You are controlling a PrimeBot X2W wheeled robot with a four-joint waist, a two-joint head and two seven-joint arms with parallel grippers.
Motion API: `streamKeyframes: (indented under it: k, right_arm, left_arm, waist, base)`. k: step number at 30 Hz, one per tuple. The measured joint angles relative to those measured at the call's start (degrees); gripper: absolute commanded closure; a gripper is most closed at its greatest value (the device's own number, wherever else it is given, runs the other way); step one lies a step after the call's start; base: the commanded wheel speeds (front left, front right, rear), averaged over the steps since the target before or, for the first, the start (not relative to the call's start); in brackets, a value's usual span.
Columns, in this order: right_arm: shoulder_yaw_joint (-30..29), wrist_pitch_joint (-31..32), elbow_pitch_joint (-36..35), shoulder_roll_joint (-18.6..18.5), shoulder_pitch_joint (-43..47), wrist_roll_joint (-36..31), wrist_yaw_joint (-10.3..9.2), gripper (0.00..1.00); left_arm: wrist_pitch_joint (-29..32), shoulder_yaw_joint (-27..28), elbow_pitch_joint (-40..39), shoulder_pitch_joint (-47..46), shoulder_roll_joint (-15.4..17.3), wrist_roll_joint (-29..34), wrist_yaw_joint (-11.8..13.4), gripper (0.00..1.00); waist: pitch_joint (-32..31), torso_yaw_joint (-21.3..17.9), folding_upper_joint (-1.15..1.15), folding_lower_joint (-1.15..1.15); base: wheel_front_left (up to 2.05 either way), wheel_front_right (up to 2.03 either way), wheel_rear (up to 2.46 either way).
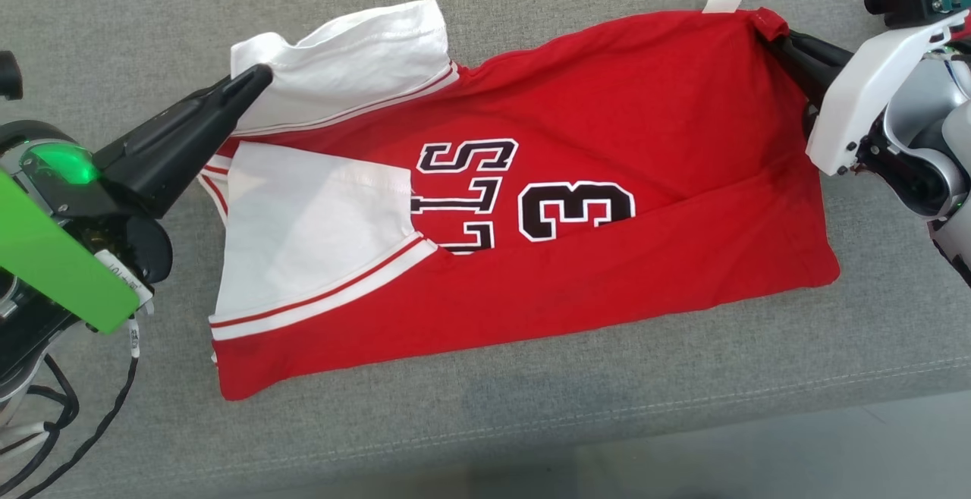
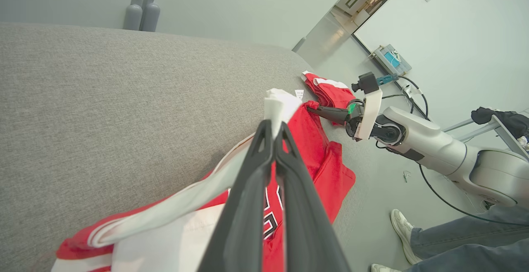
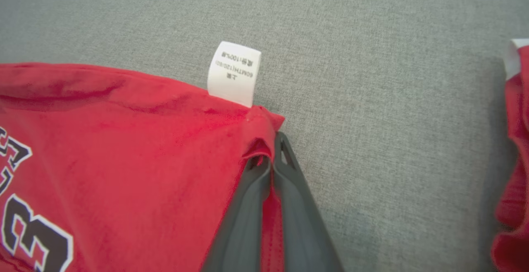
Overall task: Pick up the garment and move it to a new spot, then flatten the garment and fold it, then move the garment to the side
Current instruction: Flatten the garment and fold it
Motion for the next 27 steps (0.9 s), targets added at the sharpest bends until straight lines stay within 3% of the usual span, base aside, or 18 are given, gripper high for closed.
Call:
streamKeyframes:
  k: [12, 27]
  right_arm:
    - [-0.13, -2.36, 0.34, -1.29, 3.48, 1.25, 0.03, 1.0]
    - [1.09, -4.59, -0.62, -3.38, 5.92, 1.35, 0.1, 1.0]
  left_arm:
    - [-2.19, 1.04, -2.29, 2.75, 0.22, -1.8, 0.0, 1.0]
    - [-2.79, -4.16, -2.74, 11.67, -0.36, -1.78, 0.0, 1.0]
  waist:
    - [-1.96, 0.13, 0.0, 0.0]
    - [-3.3, 1.98, 0.0, 0.0]
  base:
    - [0.0, 0.0, 0.0]
    - [0.0, 0.0, 0.0]
